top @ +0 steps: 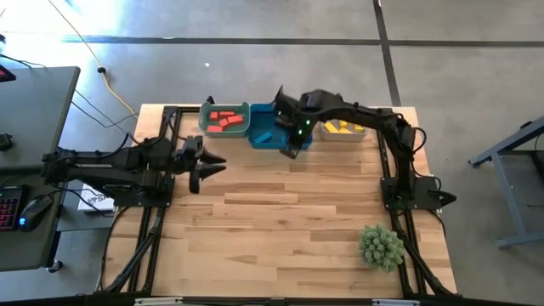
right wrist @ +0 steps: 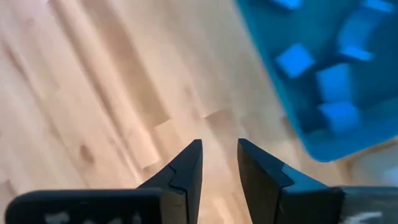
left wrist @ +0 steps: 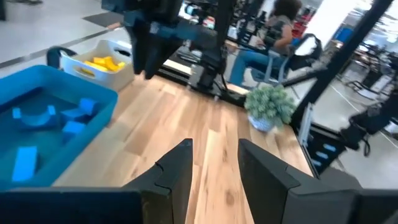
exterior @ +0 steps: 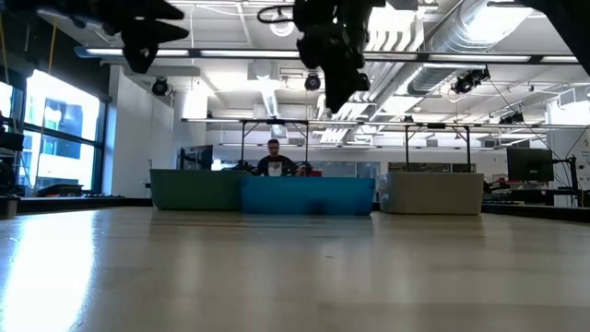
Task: Sort & place blocks by color
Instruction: Return to Home Position
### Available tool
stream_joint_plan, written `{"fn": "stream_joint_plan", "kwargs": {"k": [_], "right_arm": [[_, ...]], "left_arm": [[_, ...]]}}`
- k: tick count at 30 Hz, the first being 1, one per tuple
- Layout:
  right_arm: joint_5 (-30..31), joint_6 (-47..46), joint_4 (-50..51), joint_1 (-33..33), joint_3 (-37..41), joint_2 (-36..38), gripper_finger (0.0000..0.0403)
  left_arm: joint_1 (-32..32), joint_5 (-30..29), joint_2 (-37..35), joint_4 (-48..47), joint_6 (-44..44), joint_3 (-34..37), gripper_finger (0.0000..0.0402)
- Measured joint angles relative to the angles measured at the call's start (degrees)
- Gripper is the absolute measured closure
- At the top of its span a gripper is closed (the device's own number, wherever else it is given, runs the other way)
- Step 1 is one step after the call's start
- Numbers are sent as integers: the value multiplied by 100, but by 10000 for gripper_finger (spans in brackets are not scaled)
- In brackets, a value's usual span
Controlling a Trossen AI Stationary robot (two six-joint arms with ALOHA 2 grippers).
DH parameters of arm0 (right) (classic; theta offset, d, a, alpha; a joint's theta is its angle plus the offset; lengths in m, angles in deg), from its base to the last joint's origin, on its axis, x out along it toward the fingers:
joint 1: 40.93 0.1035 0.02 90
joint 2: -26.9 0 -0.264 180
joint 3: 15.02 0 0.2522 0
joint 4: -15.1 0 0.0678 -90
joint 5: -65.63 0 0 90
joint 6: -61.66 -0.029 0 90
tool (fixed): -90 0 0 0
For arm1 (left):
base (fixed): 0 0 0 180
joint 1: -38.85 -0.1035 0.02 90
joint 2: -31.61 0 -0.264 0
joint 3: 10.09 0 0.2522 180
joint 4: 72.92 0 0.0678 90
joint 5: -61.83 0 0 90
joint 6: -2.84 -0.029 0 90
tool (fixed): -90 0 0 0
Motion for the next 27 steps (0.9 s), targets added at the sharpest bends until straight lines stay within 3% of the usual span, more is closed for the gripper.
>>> {"fn": "stream_joint_plan", "kwargs": {"k": [6, 14, 23, 27], "right_arm": [[80, -164, -1, 630, 0, 0, 315], [834, -405, -2, 1205, 0, 0, 315], [868, -448, 357, 1417, 0, 2, 315], [1250, -461, 476, 1456, 77, 204, 315]], "left_arm": [[278, -2, -864, 616, -113, 981, 284], [402, 0, -1874, 967, -6, 2053, 284], [383, -2, -2632, 1045, -2, 2814, 284], [341, -78, -2733, 754, -107, 2847, 284]]}}
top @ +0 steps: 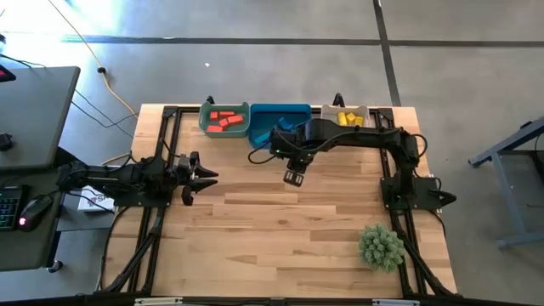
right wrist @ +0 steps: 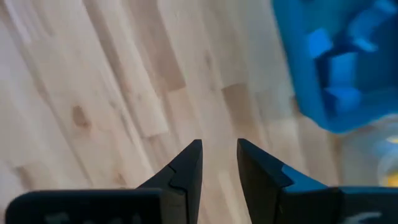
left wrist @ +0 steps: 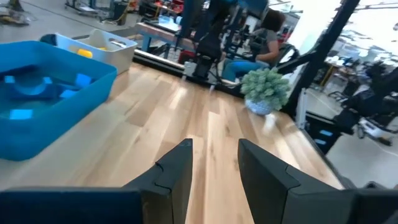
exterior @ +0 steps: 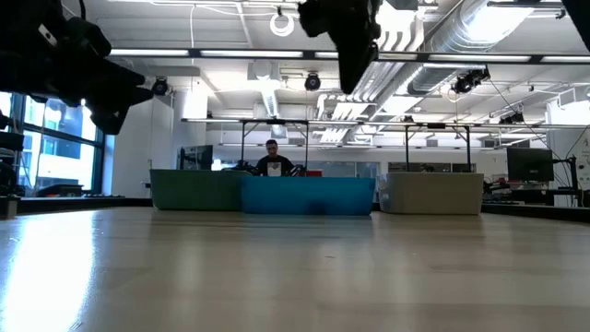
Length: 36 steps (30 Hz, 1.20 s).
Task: Sort & place blocks by color
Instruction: Return to Home Position
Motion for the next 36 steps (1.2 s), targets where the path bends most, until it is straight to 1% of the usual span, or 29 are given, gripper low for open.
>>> {"fn": "stream_joint_plan", "kwargs": {"k": [4, 7, 10, 13, 17, 22, 26, 30, 33, 36], "right_arm": [[397, 20, -269, 35, 290, 498, 315], [638, 131, -799, 30, 859, 1168, 315], [758, 162, -1486, -9, 1750, 1964, 315], [766, 62, -2135, -15, 2792, 2859, 315], [765, 19, -2895, -15, 4116, 4013, 315], [761, 15, -3999, -15, 5597, 5334, 315], [761, -2, -4747, -15, 6686, 6259, 315], [758, -267, -5488, -13, 7726, 7084, 315], [750, -429, -5970, -13, 8364, 7601, 315], [756, -435, -6247, -13, 8869, 8011, 315]], "left_arm": [[-62, -70, -12, -90, -44, -7, 284], [-75, -69, -12, -90, 98, -7, 284], [-75, -68, -12, -92, 105, -7, 284], [-75, -70, -12, -92, 95, -7, 284], [-75, -70, -12, -92, -165, -7, 284], [-75, -70, -12, -92, -239, -7, 284], [-75, -69, -12, -92, -239, -7, 284], [-75, -70, -12, -92, -239, -9, 284], [-76, -70, -12, -92, -239, -9, 284], [-77, -70, -12, -92, -239, -9, 284]]}}
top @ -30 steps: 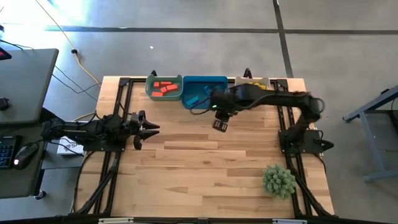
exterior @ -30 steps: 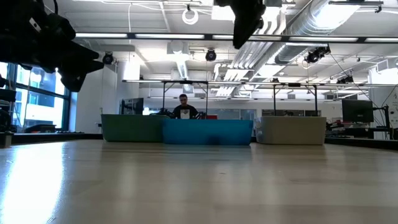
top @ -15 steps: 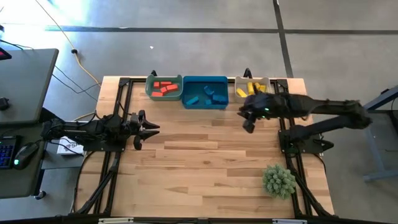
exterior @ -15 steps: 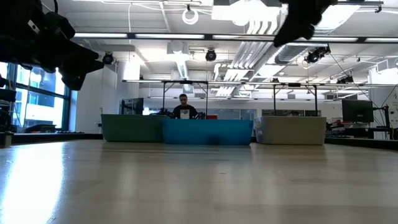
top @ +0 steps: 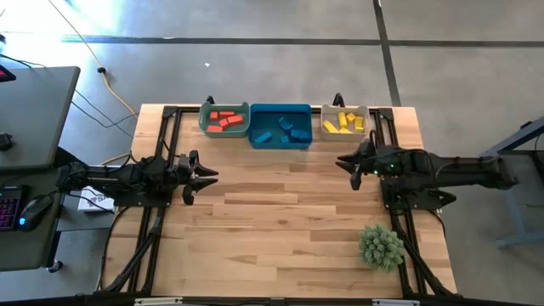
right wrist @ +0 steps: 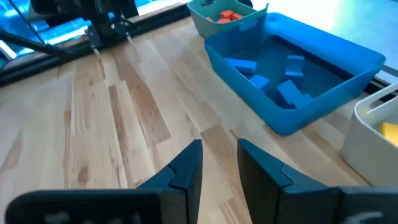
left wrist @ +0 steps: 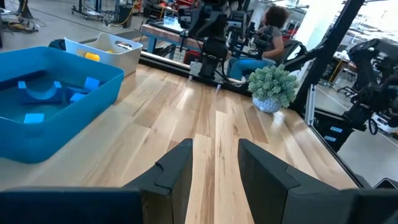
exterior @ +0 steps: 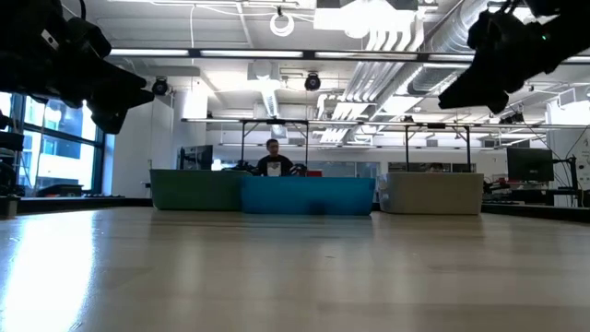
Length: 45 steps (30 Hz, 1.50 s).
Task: Sort & place blocks by color
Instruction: Return to Home Position
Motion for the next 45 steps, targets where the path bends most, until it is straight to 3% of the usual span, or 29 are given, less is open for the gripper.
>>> {"fn": "stream_joint_plan", "kwargs": {"k": [17, 30, 37, 45], "right_arm": [[-41, -223, -1369, 0, 1605, 1606, 315], [178, -450, -1301, 2, 1856, 3042, 315], [594, -1015, -648, 2, 1847, 2998, 315], [492, -1115, -548, 0, 1821, 2960, 315]], "left_arm": [[1, 0, 0, 0, -2, -2, 284], [0, 1, 0, 0, -2, -4, 284], [2, 2, 0, 4, -2, -4, 284], [1, 2, 2, 4, -2, -4, 284]]}}
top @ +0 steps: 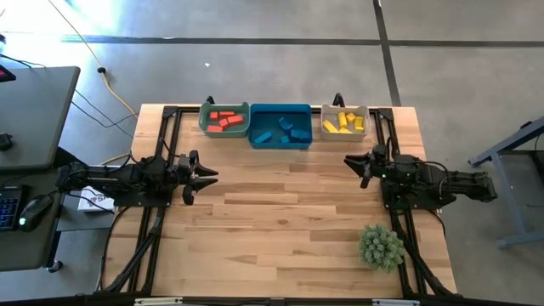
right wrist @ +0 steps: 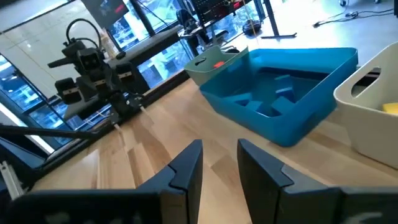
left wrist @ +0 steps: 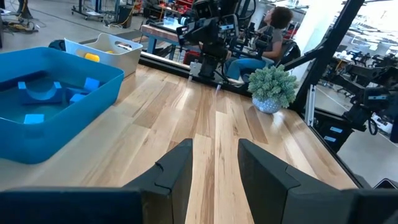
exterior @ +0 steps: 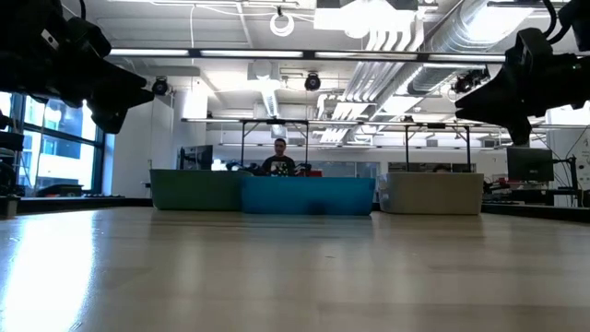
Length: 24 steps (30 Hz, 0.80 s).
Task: Sort & place blocks by color
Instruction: Return to Home Position
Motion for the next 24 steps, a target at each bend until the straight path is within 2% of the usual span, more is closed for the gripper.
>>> {"fn": "stream_joint_plan", "kwargs": {"k": [16, 24], "right_arm": [[0, 694, 4, 0, -2, -2, 315], [0, 679, 5, 0, -2, -2, 315]], "left_arm": [[-1, 0, 0, 0, 0, 0, 284], [-1, 0, 0, 0, 0, 0, 284]]}}
